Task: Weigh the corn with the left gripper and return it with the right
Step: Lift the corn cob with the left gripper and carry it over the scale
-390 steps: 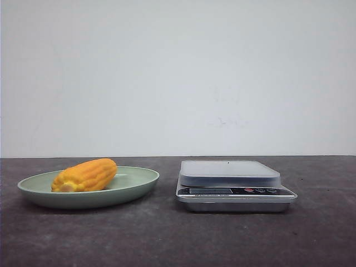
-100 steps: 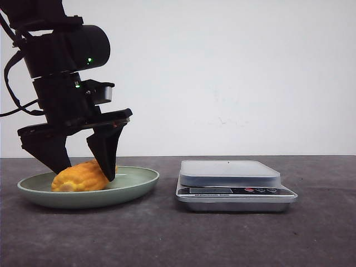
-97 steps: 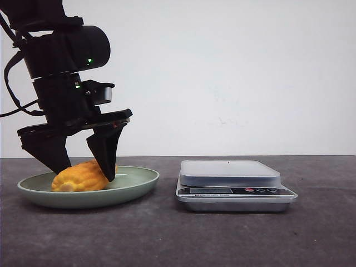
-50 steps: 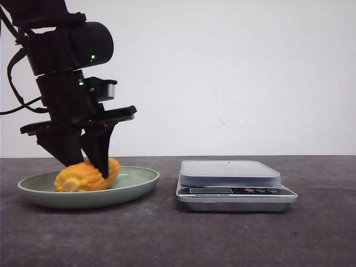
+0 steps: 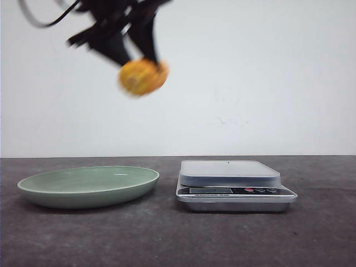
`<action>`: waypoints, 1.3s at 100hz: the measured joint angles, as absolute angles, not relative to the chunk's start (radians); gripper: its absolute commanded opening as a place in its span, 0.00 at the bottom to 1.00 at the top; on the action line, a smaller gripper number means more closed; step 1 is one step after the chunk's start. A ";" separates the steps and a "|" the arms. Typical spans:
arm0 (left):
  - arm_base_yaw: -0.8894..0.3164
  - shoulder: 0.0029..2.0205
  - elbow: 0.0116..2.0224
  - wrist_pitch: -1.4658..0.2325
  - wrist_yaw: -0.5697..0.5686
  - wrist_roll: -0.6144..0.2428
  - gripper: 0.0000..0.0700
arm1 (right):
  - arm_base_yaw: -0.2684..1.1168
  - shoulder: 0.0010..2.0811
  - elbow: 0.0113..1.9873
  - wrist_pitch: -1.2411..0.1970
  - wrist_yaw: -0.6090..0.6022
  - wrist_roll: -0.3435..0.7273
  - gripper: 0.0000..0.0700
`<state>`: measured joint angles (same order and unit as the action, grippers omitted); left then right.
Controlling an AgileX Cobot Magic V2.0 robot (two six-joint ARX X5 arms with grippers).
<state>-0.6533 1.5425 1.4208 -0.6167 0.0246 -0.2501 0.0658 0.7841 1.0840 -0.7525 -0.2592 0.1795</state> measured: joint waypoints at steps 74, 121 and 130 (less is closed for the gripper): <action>-0.785 1.996 1.748 -0.686 -0.002 -0.303 0.01 | 0.066 0.717 1.084 -0.773 -0.259 0.179 0.82; -0.817 2.067 1.748 -0.699 -0.059 -0.276 0.00 | 0.066 0.717 1.084 -0.808 -0.259 0.167 0.82; -0.817 2.071 1.748 -0.699 -0.065 -0.275 0.03 | 0.066 0.717 1.084 -0.817 -0.259 0.164 0.82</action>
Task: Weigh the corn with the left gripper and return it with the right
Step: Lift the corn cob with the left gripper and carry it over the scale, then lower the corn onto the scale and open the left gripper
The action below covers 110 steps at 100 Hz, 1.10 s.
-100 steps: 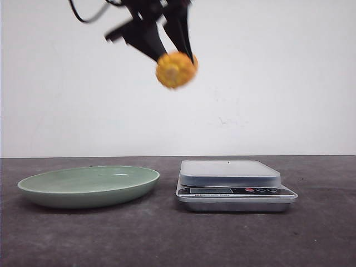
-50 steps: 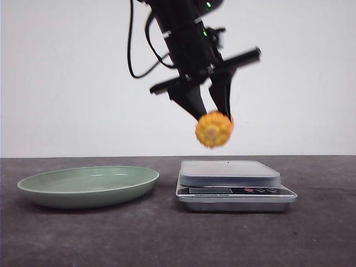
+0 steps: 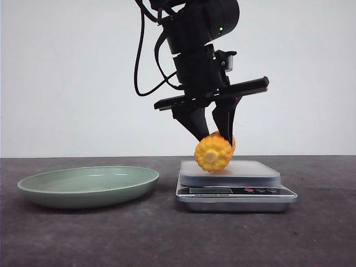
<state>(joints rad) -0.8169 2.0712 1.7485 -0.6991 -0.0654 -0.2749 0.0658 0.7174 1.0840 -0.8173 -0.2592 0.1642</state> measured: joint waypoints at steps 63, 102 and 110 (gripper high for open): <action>-0.822 2.072 1.748 -0.689 -0.066 -0.253 0.62 | 0.066 0.717 1.084 -0.823 -0.259 0.161 0.82; -0.822 2.072 1.753 -0.671 -0.069 -0.253 0.66 | 0.066 0.717 1.084 -0.827 -0.259 0.160 0.82; -0.822 2.072 1.780 -0.709 -0.077 -0.253 0.74 | 0.066 0.717 1.084 -0.827 -0.259 0.160 0.82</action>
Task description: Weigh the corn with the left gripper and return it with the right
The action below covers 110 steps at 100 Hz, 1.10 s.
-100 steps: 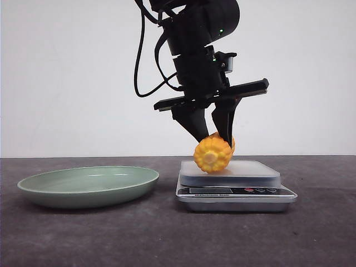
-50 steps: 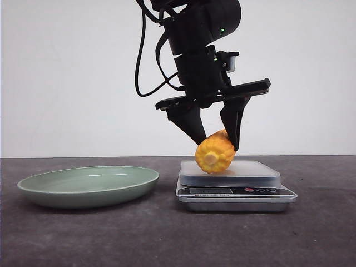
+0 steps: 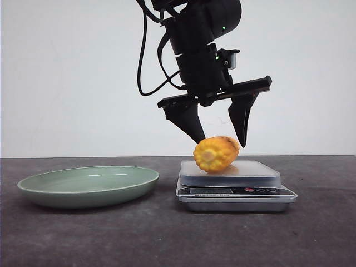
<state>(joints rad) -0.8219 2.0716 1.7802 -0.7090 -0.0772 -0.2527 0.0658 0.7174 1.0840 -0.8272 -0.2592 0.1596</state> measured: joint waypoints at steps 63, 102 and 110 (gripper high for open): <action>-0.741 1.547 1.988 -0.978 -0.344 -0.120 0.74 | 0.090 0.717 1.084 -0.836 -0.260 0.154 0.82; -0.681 1.018 1.988 -1.356 -0.589 -0.140 0.74 | 0.133 0.721 1.084 -0.796 -0.260 0.153 0.82; -0.681 0.914 1.987 -1.422 -0.628 -0.184 0.74 | 0.145 0.726 1.084 -0.796 -0.259 0.154 0.82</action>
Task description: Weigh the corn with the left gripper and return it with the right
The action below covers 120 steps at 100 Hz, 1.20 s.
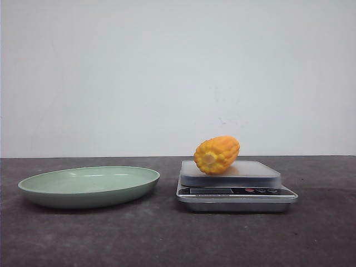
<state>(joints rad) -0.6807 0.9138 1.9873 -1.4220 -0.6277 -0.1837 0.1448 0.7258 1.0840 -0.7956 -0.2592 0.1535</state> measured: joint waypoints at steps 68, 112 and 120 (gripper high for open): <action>-0.405 0.223 1.492 -1.422 -0.264 -0.380 0.74 | 0.307 0.921 1.084 -0.725 -0.257 0.154 0.82; -0.171 0.221 1.166 -1.422 -0.159 -0.263 0.73 | 0.555 1.282 1.155 -0.604 -0.103 0.208 0.82; -0.171 0.221 1.121 -1.422 -0.158 -0.262 0.73 | 0.580 1.353 1.177 -0.601 -0.079 0.221 0.82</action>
